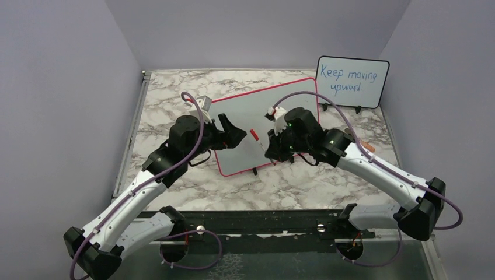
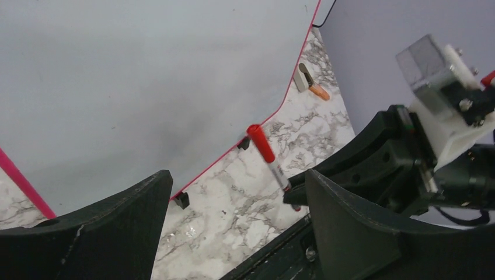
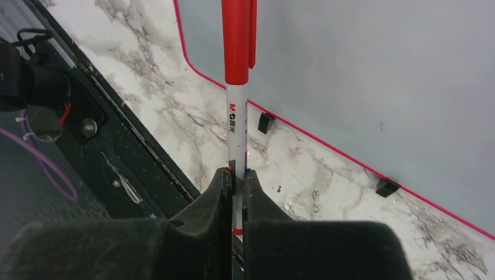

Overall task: Write a sentence on the whiteboard
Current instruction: Open the whiteboard marker at the center of the board.

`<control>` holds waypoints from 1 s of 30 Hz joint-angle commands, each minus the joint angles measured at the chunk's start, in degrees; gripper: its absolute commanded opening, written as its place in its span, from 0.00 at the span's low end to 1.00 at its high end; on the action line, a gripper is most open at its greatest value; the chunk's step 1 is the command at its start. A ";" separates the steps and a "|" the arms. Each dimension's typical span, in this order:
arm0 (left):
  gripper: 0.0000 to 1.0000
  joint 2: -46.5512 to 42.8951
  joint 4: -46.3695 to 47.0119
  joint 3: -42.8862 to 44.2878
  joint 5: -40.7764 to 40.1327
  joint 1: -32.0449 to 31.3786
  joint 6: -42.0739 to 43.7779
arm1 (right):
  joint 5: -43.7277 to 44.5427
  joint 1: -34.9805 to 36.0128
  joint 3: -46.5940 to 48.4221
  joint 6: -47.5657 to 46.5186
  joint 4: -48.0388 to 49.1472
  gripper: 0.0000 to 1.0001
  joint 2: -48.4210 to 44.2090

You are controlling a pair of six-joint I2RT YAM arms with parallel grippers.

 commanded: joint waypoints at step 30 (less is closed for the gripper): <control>0.00 -3.99 14.98 -12.16 -2.15 -0.09 -24.23 | 6.40 12.14 1.14 -4.20 15.72 0.01 3.40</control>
